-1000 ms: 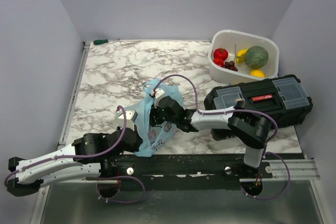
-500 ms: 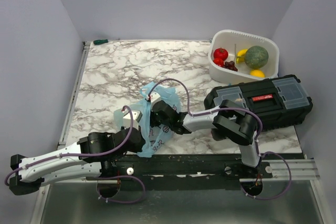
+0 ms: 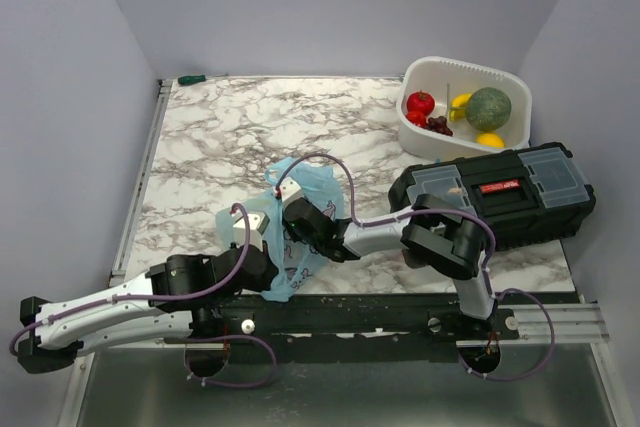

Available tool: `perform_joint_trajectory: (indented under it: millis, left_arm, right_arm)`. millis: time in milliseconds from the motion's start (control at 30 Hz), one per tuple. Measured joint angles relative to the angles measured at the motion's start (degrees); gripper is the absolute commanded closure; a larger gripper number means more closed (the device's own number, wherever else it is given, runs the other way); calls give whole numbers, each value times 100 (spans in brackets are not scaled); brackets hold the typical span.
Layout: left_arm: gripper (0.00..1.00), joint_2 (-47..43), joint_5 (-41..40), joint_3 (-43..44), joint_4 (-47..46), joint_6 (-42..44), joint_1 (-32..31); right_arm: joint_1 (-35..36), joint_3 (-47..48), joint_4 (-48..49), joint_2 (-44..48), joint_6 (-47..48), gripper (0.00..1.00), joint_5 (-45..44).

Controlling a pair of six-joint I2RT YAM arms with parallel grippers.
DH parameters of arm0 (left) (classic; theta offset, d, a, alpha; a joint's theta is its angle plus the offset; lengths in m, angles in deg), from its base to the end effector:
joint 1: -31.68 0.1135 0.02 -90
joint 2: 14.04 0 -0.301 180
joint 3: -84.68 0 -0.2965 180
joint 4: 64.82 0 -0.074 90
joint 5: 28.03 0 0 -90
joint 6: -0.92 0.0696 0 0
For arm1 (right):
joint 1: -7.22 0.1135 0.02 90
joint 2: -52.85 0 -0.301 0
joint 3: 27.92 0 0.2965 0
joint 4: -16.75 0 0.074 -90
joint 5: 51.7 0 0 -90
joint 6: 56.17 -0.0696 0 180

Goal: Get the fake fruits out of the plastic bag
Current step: Take out the fake fruit from the plastic bag.

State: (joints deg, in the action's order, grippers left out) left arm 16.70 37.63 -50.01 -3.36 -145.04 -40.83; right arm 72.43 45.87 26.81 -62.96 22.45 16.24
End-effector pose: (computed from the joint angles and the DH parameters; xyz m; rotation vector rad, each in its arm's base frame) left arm 0.0701 -0.1270 0.2416 0.1416 2.3792 -0.6222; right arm 0.2287 0.4328 0.1127 -0.7468 1.9720 0.4000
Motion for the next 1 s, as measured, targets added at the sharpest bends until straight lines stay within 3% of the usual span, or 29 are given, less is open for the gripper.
perform_joint_trajectory:
  millis: [200, 400, 767, 1000]
  left_arm:
    - [100, -133, 0, -68, 2, -68, 0]
    - [100, -144, -72, -68, 4, -260, 0]
    - [100, -212, -920, -57, -431, -518, 0]
    - [100, 601, -1130, 175, -817, -98, 138]
  right_arm:
    - [0, 114, -4, -20, 101, 99, -39]
    - [0, 125, -337, 146, 9, 99, 22]
    - [-2, 151, -1648, 1001, -962, 99, 544]
    - [0, 7, -2524, 1681, -1438, 99, 787]
